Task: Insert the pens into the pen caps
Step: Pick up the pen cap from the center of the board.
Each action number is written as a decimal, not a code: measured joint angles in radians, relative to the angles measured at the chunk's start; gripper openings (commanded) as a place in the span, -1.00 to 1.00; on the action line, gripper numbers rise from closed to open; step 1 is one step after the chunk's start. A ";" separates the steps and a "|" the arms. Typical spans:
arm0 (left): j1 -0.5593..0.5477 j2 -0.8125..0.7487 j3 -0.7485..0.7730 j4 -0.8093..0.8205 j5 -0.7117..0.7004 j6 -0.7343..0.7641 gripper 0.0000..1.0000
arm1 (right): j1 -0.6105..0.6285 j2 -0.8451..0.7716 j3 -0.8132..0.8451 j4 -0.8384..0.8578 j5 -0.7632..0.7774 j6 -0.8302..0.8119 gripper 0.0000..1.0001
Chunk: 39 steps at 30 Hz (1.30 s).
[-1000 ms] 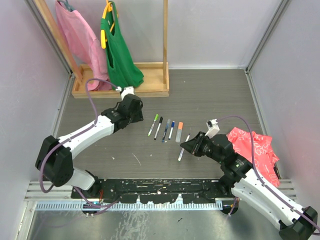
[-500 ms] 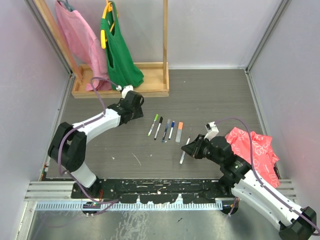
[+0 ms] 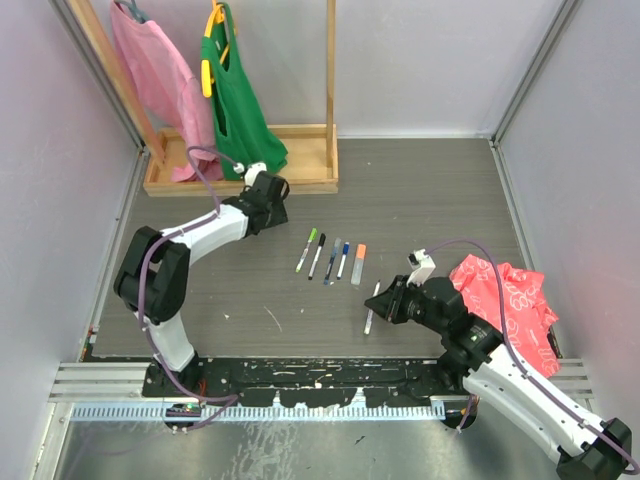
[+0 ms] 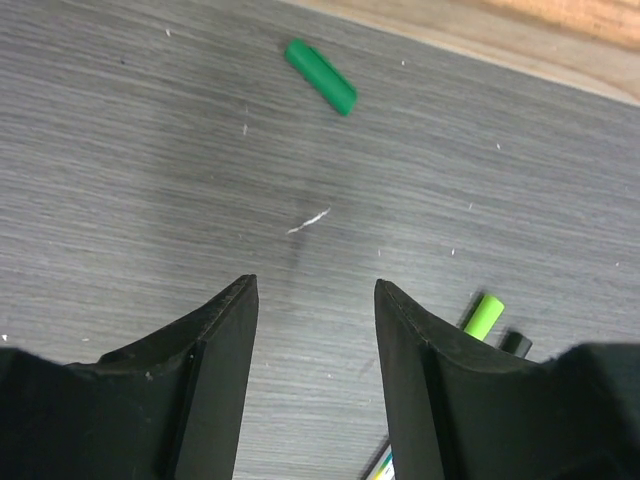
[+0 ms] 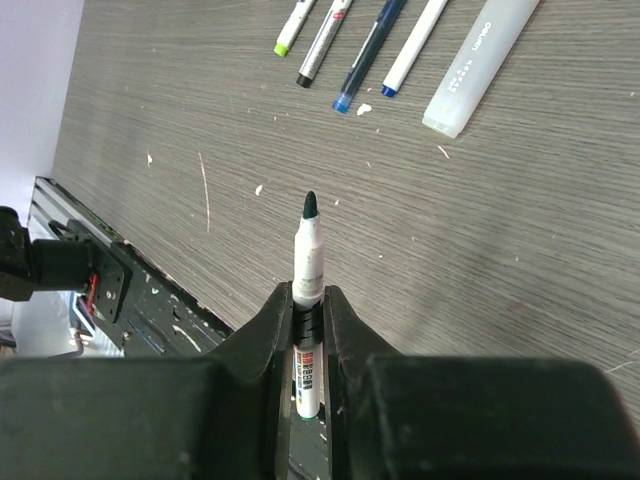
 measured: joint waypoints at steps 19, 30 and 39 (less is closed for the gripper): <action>0.082 0.185 0.196 0.003 0.017 0.025 0.01 | 0.000 -0.020 -0.004 -0.053 0.013 -0.023 -1.00; 0.121 0.309 0.277 0.011 0.059 0.021 0.00 | 0.000 0.001 -0.035 -0.053 0.016 -0.022 -1.00; 0.127 0.354 0.336 0.018 0.071 0.014 0.00 | 0.000 0.008 -0.046 -0.048 0.016 -0.020 -1.00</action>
